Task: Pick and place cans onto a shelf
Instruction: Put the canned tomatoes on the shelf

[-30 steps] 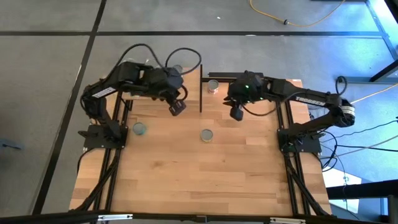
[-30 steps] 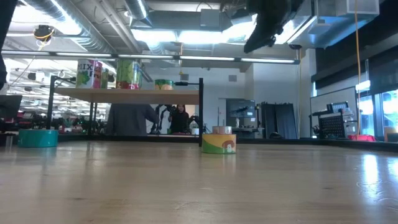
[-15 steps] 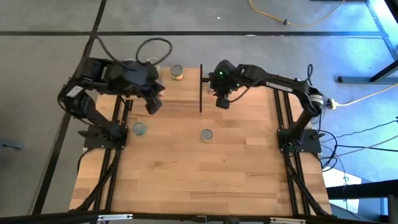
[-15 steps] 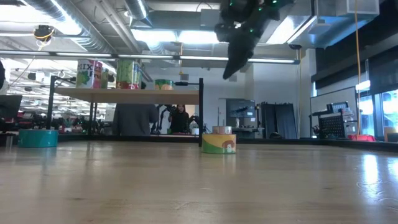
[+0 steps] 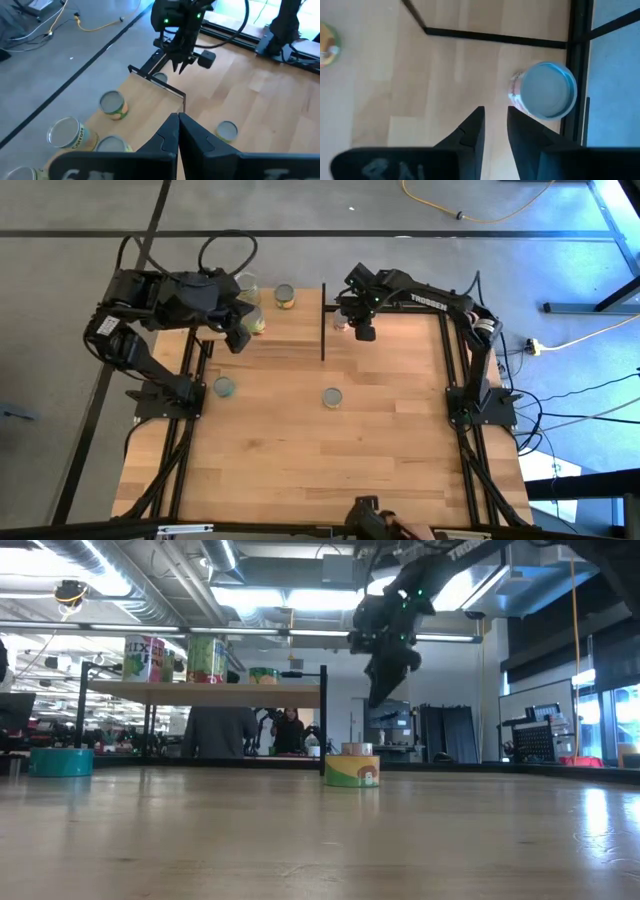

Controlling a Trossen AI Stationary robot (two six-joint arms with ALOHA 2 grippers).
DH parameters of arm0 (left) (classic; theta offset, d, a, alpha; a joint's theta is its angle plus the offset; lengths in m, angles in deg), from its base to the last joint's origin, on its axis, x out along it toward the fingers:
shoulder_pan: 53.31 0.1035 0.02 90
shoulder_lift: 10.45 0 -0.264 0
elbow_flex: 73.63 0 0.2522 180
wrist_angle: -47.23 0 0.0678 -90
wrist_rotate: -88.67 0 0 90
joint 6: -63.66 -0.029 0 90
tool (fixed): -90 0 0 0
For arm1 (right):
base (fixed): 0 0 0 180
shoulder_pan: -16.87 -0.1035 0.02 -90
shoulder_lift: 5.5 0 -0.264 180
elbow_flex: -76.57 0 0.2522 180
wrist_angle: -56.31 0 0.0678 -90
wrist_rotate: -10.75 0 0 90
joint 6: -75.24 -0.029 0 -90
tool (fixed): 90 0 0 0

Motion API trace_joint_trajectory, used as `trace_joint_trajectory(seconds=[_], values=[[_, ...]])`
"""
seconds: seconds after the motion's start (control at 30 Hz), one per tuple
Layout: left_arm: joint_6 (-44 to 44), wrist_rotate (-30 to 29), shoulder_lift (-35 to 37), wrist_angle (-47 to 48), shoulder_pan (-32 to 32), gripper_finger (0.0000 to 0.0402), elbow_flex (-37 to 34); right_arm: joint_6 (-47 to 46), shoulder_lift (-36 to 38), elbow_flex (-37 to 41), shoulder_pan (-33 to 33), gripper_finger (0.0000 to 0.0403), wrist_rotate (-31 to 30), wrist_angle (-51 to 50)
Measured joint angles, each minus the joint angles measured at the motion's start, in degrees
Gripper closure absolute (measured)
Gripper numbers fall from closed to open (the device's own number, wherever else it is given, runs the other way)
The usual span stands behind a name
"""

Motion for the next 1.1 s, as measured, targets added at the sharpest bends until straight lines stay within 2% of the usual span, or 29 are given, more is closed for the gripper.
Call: trace_joint_trajectory(seconds=[0.2, 0.63, 1.1], values=[[4.28, -0.38, -0.22, 0.00, 2.45, 0.0402, 0.00, 1.72, -3.57, 0.00, 0.72, 0.0318, -0.45, 3.23], [4.78, -0.31, -0.26, 0.00, 7.39, 0.0402, 0.00, 5.83, -8.90, 0.00, 1.23, 0.0318, -2.04, 9.68], [4.76, 0.25, -0.26, 0.00, 8.76, 0.0402, 0.00, 5.79, -9.66, 0.00, 2.35, 0.0318, -3.04, 10.12]])
